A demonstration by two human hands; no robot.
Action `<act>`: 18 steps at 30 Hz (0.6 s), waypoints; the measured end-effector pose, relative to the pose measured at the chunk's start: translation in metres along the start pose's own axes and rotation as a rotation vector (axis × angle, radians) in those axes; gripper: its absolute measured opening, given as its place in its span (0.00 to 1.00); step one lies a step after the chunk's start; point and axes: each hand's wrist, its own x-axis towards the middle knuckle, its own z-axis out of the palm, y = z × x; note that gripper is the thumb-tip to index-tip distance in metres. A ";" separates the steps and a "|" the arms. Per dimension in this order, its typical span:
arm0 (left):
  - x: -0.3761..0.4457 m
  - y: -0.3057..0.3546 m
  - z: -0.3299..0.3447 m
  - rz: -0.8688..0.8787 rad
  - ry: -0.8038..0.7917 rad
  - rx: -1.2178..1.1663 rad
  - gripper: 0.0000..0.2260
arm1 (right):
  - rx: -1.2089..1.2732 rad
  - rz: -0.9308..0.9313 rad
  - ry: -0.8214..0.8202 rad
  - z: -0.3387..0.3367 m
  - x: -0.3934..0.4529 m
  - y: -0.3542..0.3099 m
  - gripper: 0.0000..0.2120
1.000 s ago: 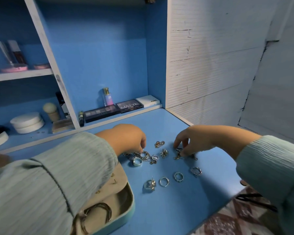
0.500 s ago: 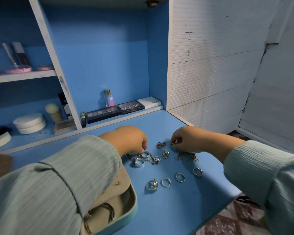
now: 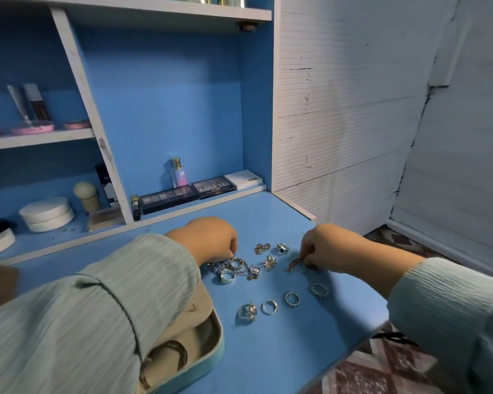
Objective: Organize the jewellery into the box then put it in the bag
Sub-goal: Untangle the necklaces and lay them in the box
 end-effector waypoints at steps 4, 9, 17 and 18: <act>0.002 0.001 -0.003 -0.021 0.047 -0.011 0.10 | 0.000 0.000 -0.002 0.003 -0.001 0.001 0.10; 0.012 0.006 -0.004 -0.060 0.084 0.078 0.06 | -0.047 0.005 -0.055 0.005 0.009 0.001 0.12; 0.038 0.031 -0.001 -0.061 0.091 -0.126 0.10 | -0.225 -0.036 -0.148 -0.003 0.020 -0.002 0.05; 0.039 0.031 0.000 -0.064 0.089 -0.127 0.10 | -0.233 -0.034 -0.151 -0.003 0.022 -0.002 0.05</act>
